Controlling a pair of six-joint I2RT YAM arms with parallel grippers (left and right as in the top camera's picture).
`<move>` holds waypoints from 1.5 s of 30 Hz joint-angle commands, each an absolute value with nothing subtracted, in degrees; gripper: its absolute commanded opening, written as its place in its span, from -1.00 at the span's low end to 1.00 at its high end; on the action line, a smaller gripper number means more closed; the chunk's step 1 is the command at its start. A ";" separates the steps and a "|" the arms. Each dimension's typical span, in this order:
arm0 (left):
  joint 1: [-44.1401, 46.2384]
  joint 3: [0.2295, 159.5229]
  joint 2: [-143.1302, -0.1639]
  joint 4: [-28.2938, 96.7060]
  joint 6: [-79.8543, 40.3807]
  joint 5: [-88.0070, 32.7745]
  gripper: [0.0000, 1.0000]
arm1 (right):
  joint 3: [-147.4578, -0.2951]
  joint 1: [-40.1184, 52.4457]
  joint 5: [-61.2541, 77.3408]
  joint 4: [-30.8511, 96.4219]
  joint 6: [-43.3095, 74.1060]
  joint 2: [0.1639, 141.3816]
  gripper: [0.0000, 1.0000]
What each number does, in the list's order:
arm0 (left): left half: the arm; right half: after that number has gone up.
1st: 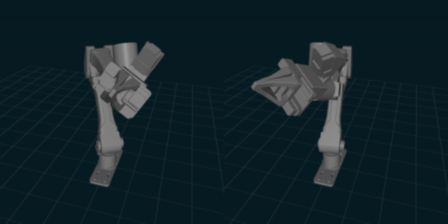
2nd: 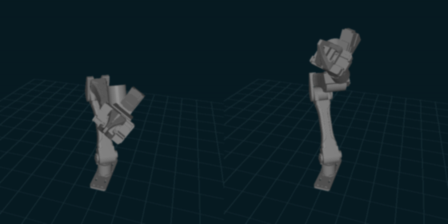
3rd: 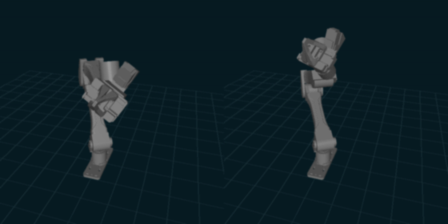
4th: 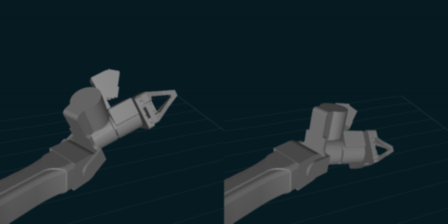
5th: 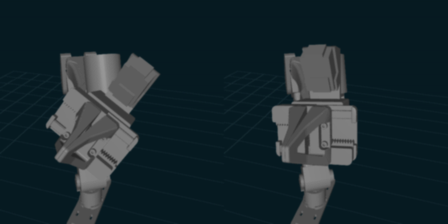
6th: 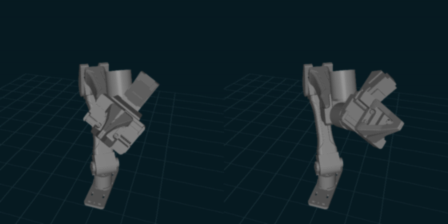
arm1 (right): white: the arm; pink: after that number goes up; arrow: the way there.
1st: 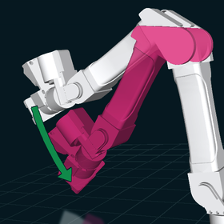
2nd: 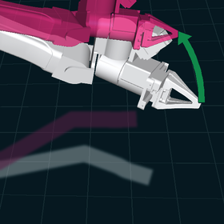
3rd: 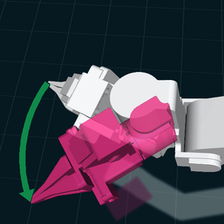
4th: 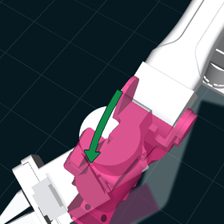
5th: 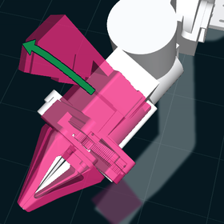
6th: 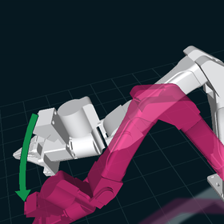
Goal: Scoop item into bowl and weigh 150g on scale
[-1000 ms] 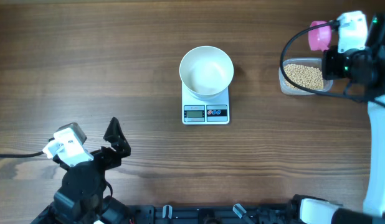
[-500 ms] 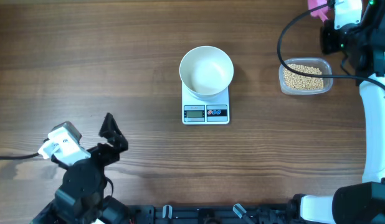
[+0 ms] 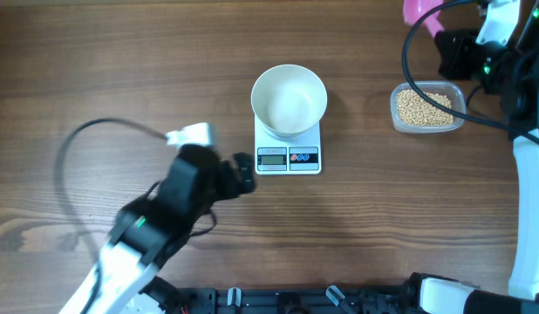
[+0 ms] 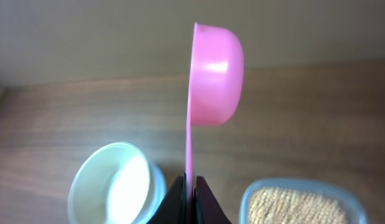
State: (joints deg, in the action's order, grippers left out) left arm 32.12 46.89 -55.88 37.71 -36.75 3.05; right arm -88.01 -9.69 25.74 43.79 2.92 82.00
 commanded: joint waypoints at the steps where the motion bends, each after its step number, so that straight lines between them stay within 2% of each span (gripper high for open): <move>1: 31.99 48.07 -65.80 34.96 -36.73 -15.84 1.00 | -88.51 -9.72 27.07 48.42 6.55 80.99 -0.91; 7: 31.97 48.07 -76.97 32.97 -36.69 -18.76 1.00 | -88.51 -9.72 27.07 53.65 6.02 80.99 -0.91; 12: 31.99 48.66 -77.06 27.53 -36.27 -31.48 1.00 | -88.51 -9.72 27.05 56.16 6.00 80.99 -0.91; 21: 31.99 48.77 -76.29 24.01 -36.47 -29.93 1.00 | -88.51 -9.74 27.05 56.60 6.02 80.99 -0.92; 22: 32.03 48.77 -76.29 23.27 -36.47 -29.93 0.83 | -88.51 -9.74 27.05 56.29 6.00 80.99 -0.92; 24: 32.21 48.77 -76.29 21.26 -36.49 -29.50 -0.24 | -88.51 -9.74 27.03 55.53 6.00 80.99 -0.91; 25: 32.47 48.77 -76.53 20.08 -36.51 -27.94 -0.67 | -88.51 -9.74 27.03 55.07 6.00 80.99 -0.91; 26: 32.80 48.77 -76.69 19.38 -36.51 -26.50 -0.92 | -88.51 -9.74 27.03 54.85 6.00 80.99 -0.91; 30: 35.31 48.77 -78.61 16.12 -36.49 -16.47 -0.92 | -88.51 -9.74 27.03 54.68 6.00 80.99 -0.91; 33: 36.67 48.77 -80.09 14.24 -36.49 -14.74 -0.92 | -88.51 -9.72 27.05 54.70 6.07 80.99 -0.91; 38: 39.35 48.77 -85.54 10.35 -36.49 -0.69 -0.92 | -88.51 -9.74 27.03 54.72 6.02 80.99 -0.91; 45: 40.29 48.77 -92.07 3.90 -36.47 -0.32 -0.92 | -88.51 -9.74 26.81 53.63 6.02 81.01 -0.92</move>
